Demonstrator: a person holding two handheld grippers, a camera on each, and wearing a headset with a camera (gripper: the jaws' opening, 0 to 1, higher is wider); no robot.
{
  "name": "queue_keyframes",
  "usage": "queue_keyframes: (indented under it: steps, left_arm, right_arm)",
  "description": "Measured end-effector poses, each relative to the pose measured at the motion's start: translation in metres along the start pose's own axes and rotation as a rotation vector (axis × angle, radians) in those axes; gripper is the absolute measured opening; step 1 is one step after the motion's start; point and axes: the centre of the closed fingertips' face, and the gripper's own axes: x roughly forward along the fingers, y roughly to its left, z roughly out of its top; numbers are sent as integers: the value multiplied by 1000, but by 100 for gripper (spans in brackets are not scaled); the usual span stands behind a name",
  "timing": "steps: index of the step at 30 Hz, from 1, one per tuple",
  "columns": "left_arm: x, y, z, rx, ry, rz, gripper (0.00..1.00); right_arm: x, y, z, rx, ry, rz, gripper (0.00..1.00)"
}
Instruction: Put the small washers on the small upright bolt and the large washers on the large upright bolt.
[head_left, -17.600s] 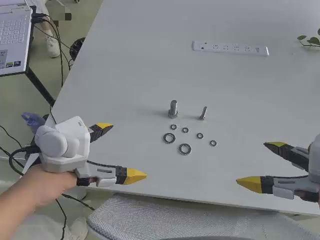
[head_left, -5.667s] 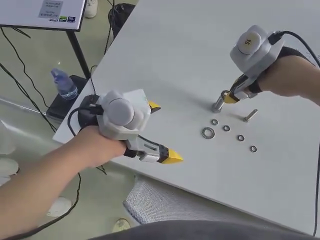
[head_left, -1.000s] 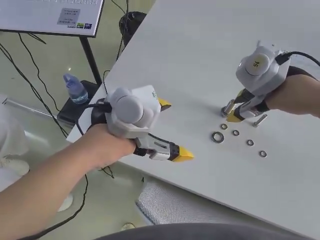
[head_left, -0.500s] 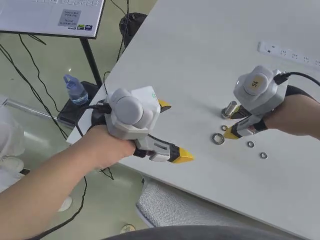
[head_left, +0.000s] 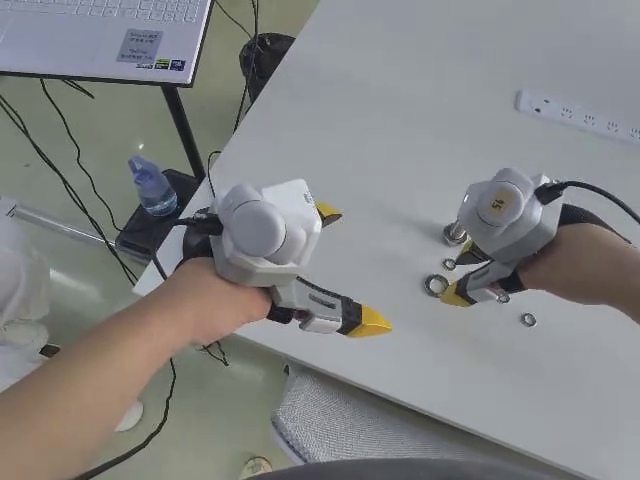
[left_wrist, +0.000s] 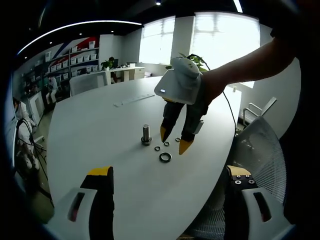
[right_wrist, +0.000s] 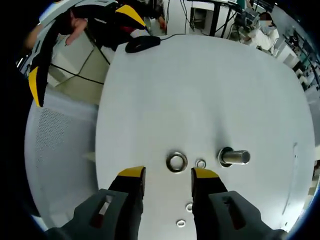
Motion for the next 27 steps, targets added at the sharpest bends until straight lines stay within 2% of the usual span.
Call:
queue_keyframes:
  steps: [2, 8, 11, 18, 27]
  left_arm:
    - [0, 0, -1, 0, 1, 1, 93]
    - [1, -3, -3, -12, 8, -9, 99]
    - [1, -2, -3, -15, 8, -11, 99]
    - [2, -2, -2, -19, 4, -9, 98]
    - [-1, -1, -1, -25, -4, -2, 94]
  right_arm:
    - [11, -4, -3, -2, 4, -5, 38]
    - [21, -3, 0, 0, -8, -13, 38]
    - [26, -2, 0, 7, -10, -7, 38]
    - [29, -10, -5, 19, -13, -29, 38]
    - [35, -11, -9, 30, -22, -18, 35]
